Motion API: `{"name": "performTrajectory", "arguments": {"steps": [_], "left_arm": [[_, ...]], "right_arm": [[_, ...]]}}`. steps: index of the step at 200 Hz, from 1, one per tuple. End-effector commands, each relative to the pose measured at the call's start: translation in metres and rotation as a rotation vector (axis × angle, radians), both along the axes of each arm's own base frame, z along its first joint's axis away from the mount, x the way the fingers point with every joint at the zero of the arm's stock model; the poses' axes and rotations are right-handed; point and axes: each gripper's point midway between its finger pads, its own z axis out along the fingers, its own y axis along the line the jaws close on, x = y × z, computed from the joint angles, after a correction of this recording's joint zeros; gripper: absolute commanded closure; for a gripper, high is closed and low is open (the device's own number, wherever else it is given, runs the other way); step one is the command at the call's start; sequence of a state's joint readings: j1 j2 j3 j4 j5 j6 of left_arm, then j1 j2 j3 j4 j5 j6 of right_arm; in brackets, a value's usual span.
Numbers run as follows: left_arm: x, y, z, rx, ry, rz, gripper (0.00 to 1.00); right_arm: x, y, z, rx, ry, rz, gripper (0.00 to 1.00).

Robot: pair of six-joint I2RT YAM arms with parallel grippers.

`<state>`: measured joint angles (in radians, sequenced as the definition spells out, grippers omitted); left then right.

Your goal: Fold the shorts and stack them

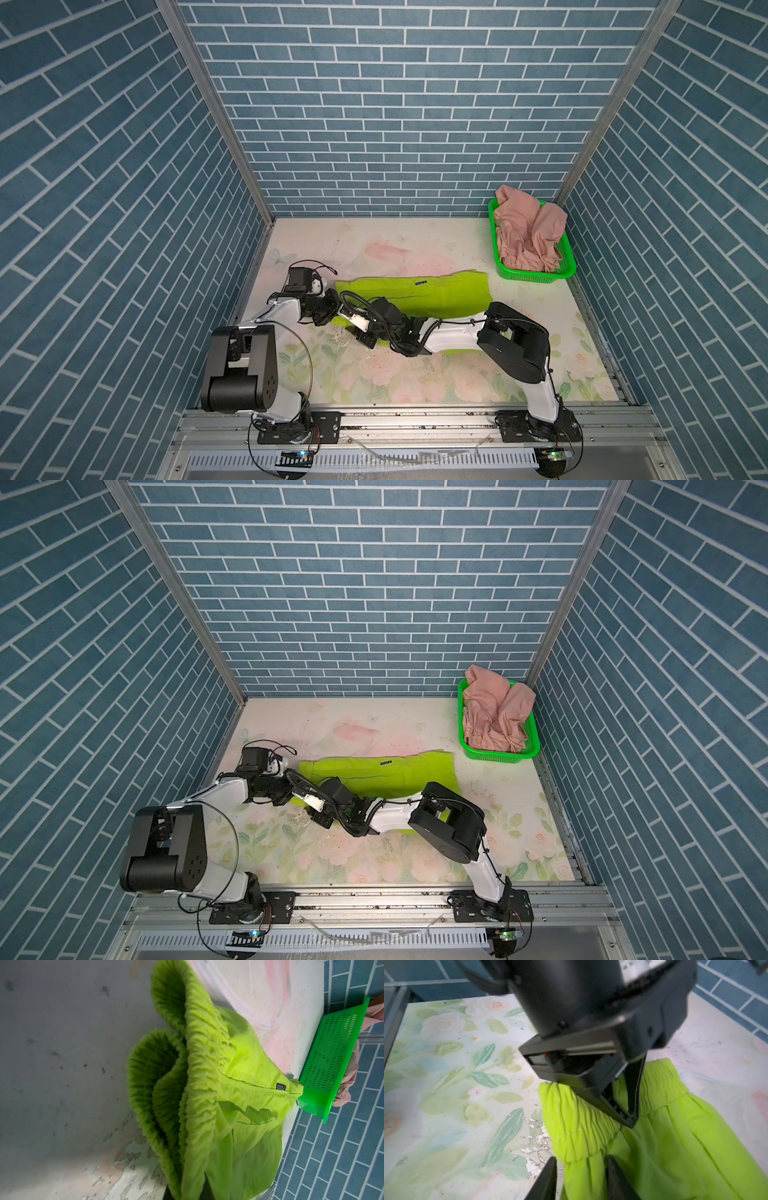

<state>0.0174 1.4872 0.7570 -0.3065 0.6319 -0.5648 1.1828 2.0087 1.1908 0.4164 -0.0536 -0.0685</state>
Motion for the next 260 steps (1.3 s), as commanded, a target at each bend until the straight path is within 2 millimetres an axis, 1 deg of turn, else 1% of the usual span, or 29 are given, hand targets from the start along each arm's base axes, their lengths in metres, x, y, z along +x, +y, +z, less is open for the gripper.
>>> {"name": "performTrajectory", "arguments": {"steps": [1,18,26,37,51,62,71,87,112,120,152,172,182,192,208,222,233,260], "left_arm": [[-0.004,0.01,0.011,0.104,0.004,-0.043,0.99],[-0.005,0.016,0.024,0.158,-0.007,-0.063,0.99],[-0.004,0.02,0.031,0.187,-0.015,-0.067,0.99],[-0.001,0.024,0.043,0.217,-0.03,-0.074,0.99],[0.003,0.026,0.056,0.236,-0.05,-0.087,1.0],[0.005,0.026,0.064,0.249,-0.057,-0.103,1.0],[0.006,0.027,0.069,0.262,-0.057,-0.119,1.0],[0.009,0.031,0.078,0.296,-0.063,-0.137,1.0],[0.014,0.035,0.09,0.329,-0.077,-0.156,1.0],[0.015,0.035,0.095,0.335,-0.087,-0.162,1.0],[0.021,0.041,0.11,0.378,-0.116,-0.166,1.0],[0.024,0.042,0.117,0.385,-0.125,-0.172,1.0],[0.025,0.042,0.119,0.39,-0.129,-0.179,1.0],[0.025,0.043,0.12,0.396,-0.127,-0.181,1.0],[0.025,0.043,0.121,0.398,-0.129,-0.186,1.0],[0.025,0.042,0.12,0.395,-0.128,-0.189,1.0],[0.025,0.042,0.119,0.394,-0.129,-0.189,1.0],[0.026,0.041,0.118,0.391,-0.129,-0.197,1.0]], "right_arm": [[-0.011,-0.018,0.052,0.085,0.096,0.005,0.5],[-0.008,-0.049,0.058,0.041,0.208,-0.045,0.51],[-0.009,-0.067,0.052,-0.008,0.256,-0.067,0.52],[-0.011,-0.09,0.041,-0.084,0.294,-0.099,0.6],[-0.014,-0.118,0.023,-0.195,0.324,-0.147,0.69],[-0.019,-0.133,0.011,-0.249,0.346,-0.159,0.77],[-0.023,-0.14,0.004,-0.273,0.363,-0.157,0.86],[-0.034,-0.141,-0.007,-0.295,0.404,-0.112,1.0],[-0.042,-0.136,-0.028,-0.317,0.454,-0.066,1.0],[-0.044,-0.131,-0.032,-0.321,0.471,-0.05,1.0],[-0.045,-0.111,-0.059,-0.345,0.536,-0.005,1.0],[-0.047,-0.099,-0.069,-0.347,0.571,0.022,1.0],[-0.047,-0.096,-0.063,-0.338,0.574,0.03,1.0],[-0.045,-0.095,-0.05,-0.31,0.557,0.023,1.0],[-0.036,-0.1,-0.026,-0.274,0.507,-0.02,1.0],[-0.027,-0.108,-0.011,-0.264,0.481,-0.065,1.0],[-0.021,-0.112,-0.006,-0.269,0.474,-0.094,1.0],[-0.005,-0.115,-0.006,-0.262,0.464,-0.139,1.0]]}}
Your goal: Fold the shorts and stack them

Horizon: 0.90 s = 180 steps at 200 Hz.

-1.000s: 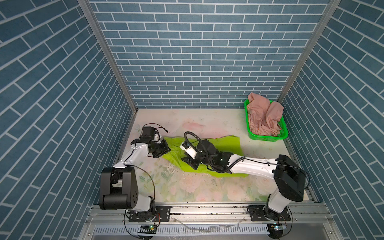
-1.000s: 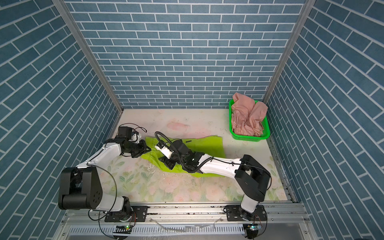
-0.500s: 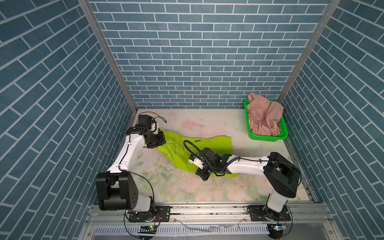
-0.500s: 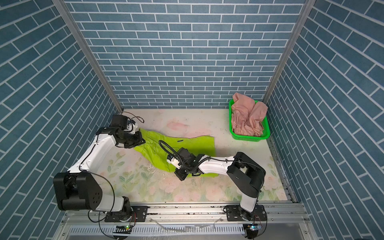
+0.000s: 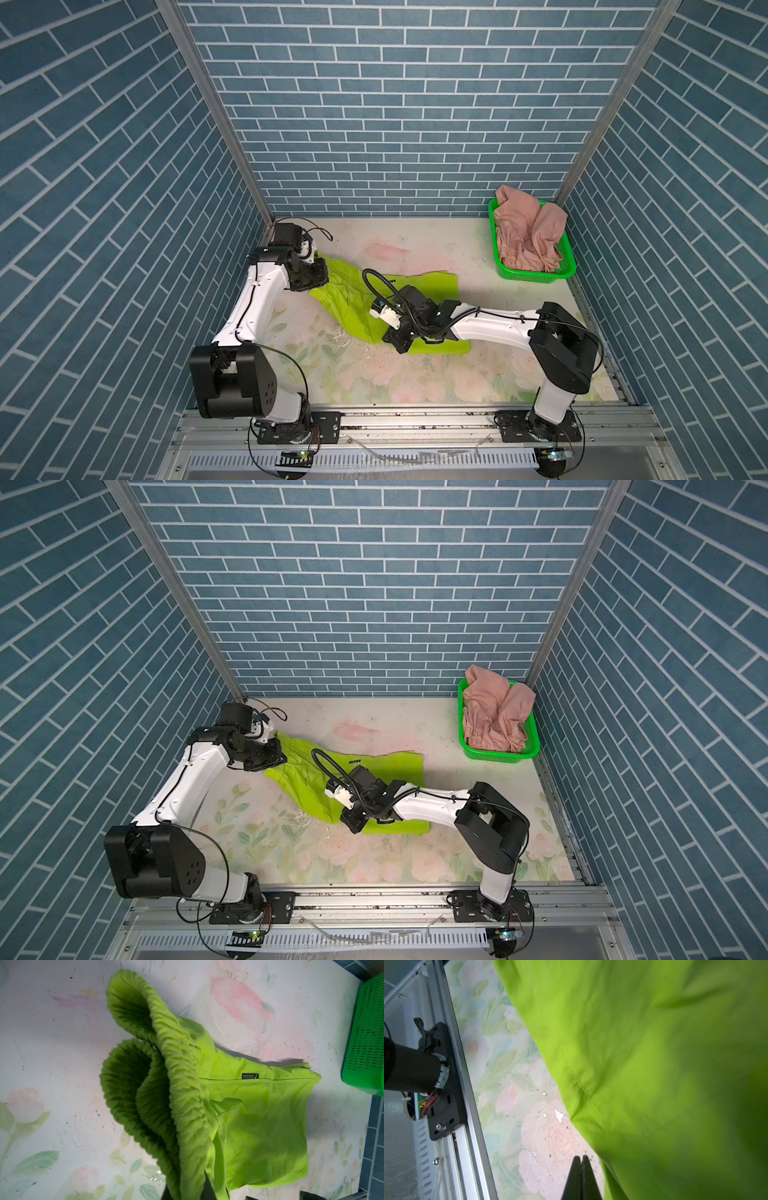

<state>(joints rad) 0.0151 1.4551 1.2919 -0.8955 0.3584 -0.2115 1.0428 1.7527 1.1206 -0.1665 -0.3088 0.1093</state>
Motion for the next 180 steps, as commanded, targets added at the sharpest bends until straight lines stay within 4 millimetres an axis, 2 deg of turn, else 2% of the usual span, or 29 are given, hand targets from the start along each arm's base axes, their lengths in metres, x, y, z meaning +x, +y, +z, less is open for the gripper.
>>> {"name": "performTrajectory", "arguments": {"steps": [1,17,38,79,102,118,140,169,180], "left_arm": [[0.002,-0.001,0.001,0.01,0.0,-0.022,1.0],[0.003,-0.001,0.003,0.011,-0.004,-0.022,1.0],[0.004,0.001,0.006,0.02,-0.011,-0.024,1.0],[0.011,0.007,0.015,0.06,-0.026,-0.02,1.0],[0.014,0.012,0.02,0.084,-0.034,-0.017,1.0],[0.016,0.013,0.021,0.093,-0.033,-0.019,1.0],[0.018,0.013,0.022,0.095,-0.03,-0.022,1.0],[0.018,0.015,0.026,0.109,-0.032,-0.029,1.0],[0.017,0.016,0.03,0.124,-0.035,-0.033,1.0]], "right_arm": [[0.017,-0.009,0.0,-0.032,-0.003,-0.082,1.0],[0.028,-0.008,-0.006,-0.032,0.004,-0.108,1.0],[0.032,-0.002,-0.027,-0.075,0.035,-0.088,1.0],[-0.017,0.025,-0.053,-0.077,0.128,0.093,1.0],[-0.029,0.036,-0.078,-0.121,0.159,0.116,1.0],[-0.027,0.043,-0.085,-0.125,0.171,0.108,1.0],[-0.017,0.052,-0.068,-0.074,0.134,0.072,1.0],[0.008,0.051,-0.012,0.055,0.055,-0.026,1.0],[0.017,0.042,0.01,0.103,0.047,-0.065,0.93]]}}
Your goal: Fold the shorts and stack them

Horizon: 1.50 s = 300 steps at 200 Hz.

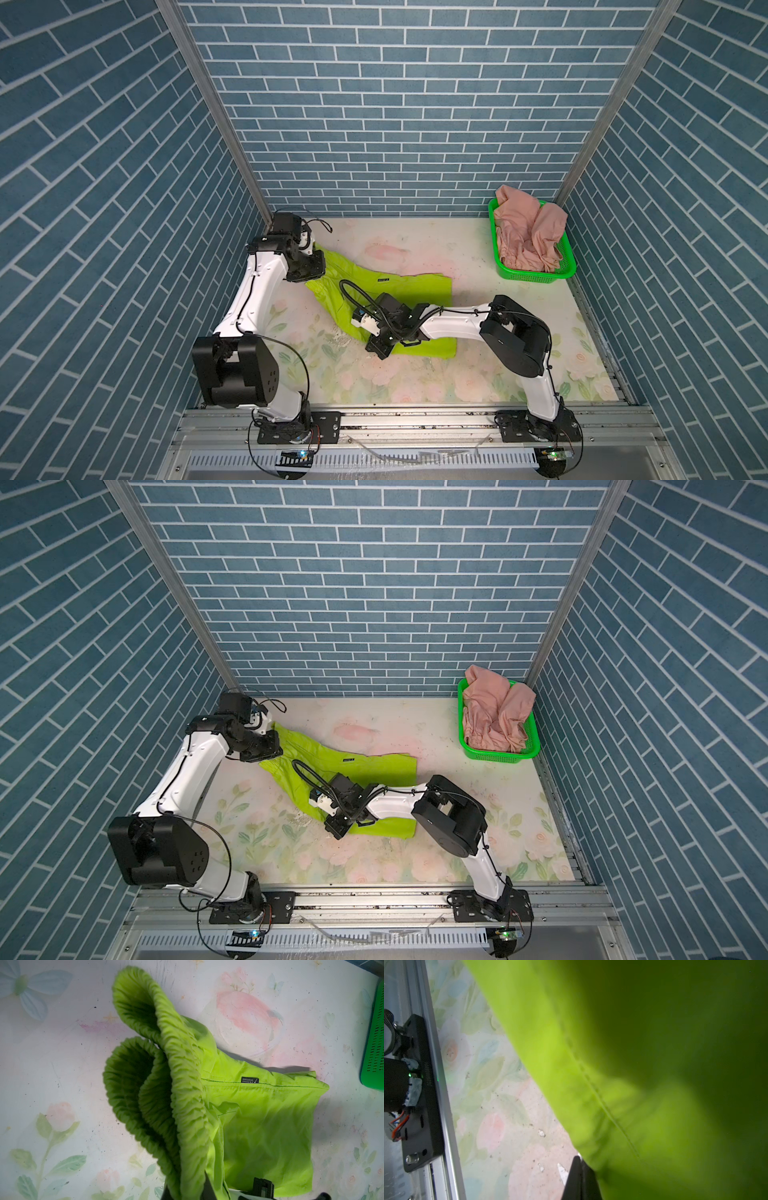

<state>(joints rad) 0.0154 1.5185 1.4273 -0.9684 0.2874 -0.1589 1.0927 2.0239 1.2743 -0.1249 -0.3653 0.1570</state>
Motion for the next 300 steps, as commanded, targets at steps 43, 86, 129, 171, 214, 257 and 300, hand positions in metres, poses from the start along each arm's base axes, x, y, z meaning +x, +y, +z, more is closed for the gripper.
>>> {"name": "performTrajectory", "arguments": {"steps": [43,86,129,171,214,257,300], "left_arm": [[-0.001,0.002,0.033,0.044,-0.051,-0.046,1.0],[-0.005,-0.033,0.032,0.049,-0.036,-0.124,1.0],[-0.002,-0.071,0.02,0.082,0.009,-0.202,1.0],[0.003,-0.103,0.019,0.073,0.012,-0.247,1.0],[0.002,-0.142,0.009,0.017,0.027,-0.29,1.0],[-0.003,-0.173,-0.009,-0.014,0.057,-0.323,1.0],[-0.003,-0.208,-0.019,-0.065,0.064,-0.343,1.0]], "right_arm": [[0.047,-0.09,0.073,0.015,-0.104,-0.294,0.65],[0.026,-0.166,0.03,-0.178,-0.061,-0.404,0.66],[0.008,-0.196,0.0,-0.254,-0.003,-0.468,0.83],[0.002,-0.205,-0.016,-0.259,0.015,-0.494,0.89],[-0.001,-0.206,-0.026,-0.245,0.034,-0.522,0.9],[0.0,-0.204,-0.028,-0.211,0.028,-0.527,0.89],[-0.004,-0.202,-0.037,-0.221,0.054,-0.512,0.88]]}}
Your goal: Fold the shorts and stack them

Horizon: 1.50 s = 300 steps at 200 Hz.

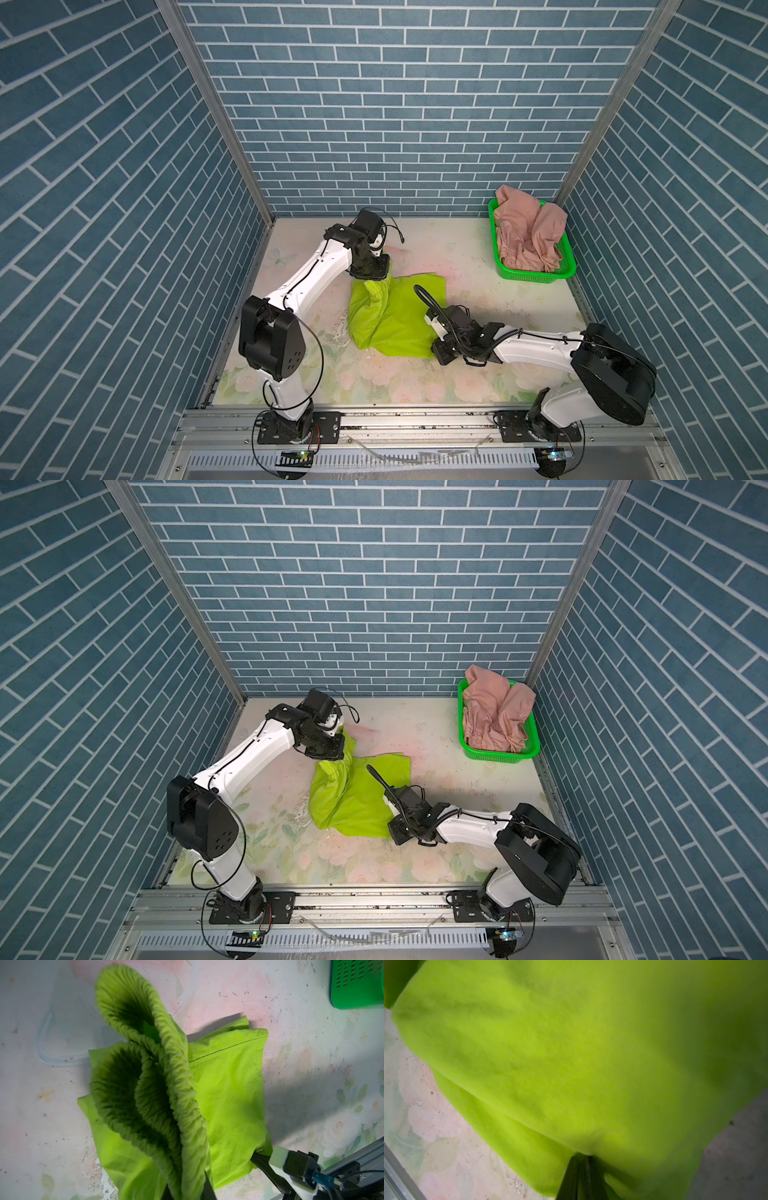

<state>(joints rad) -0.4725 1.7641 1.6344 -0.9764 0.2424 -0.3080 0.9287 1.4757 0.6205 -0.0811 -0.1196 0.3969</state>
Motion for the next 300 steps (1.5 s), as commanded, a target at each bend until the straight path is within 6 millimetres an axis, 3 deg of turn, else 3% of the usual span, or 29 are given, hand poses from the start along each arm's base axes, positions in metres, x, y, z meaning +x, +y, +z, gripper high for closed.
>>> {"name": "performTrajectory", "arguments": {"steps": [1,27,59,99,150,190,220,245,289,300], "left_arm": [[0.002,-0.027,0.001,-0.071,-0.005,-0.006,1.0],[0.002,-0.046,-0.002,-0.097,0.013,-0.033,1.0],[0.002,-0.056,0.008,-0.095,0.008,-0.06,1.0],[-0.013,-0.07,0.013,-0.09,0.02,-0.109,1.0],[-0.032,-0.077,-0.01,-0.044,0.074,-0.149,1.0],[-0.026,-0.074,-0.003,-0.027,0.019,-0.141,1.0],[-0.025,-0.103,-0.007,-0.129,-0.012,-0.151,1.0],[-0.034,-0.124,-0.025,-0.166,0.003,-0.173,1.0],[-0.052,-0.139,-0.051,-0.161,0.041,-0.228,1.0],[-0.056,-0.144,-0.054,-0.172,0.05,-0.241,0.78]], "right_arm": [[-0.012,-0.014,-0.023,-0.059,0.073,-0.026,0.89],[-0.016,-0.017,-0.028,-0.065,0.084,-0.024,0.89],[-0.02,-0.024,-0.032,-0.085,0.09,-0.021,0.88],[-0.02,-0.026,-0.037,-0.103,0.085,-0.022,0.88],[-0.016,-0.022,-0.041,-0.108,0.089,-0.022,0.87],[-0.016,-0.019,-0.042,-0.11,0.102,-0.02,0.75],[-0.015,-0.013,-0.026,-0.052,0.092,-0.03,0.63],[-0.015,-0.012,-0.003,-0.013,0.077,-0.042,0.57],[-0.012,-0.045,0.032,0.007,-0.018,-0.131,0.51],[-0.009,-0.056,0.038,0.014,-0.037,-0.169,0.51]]}}
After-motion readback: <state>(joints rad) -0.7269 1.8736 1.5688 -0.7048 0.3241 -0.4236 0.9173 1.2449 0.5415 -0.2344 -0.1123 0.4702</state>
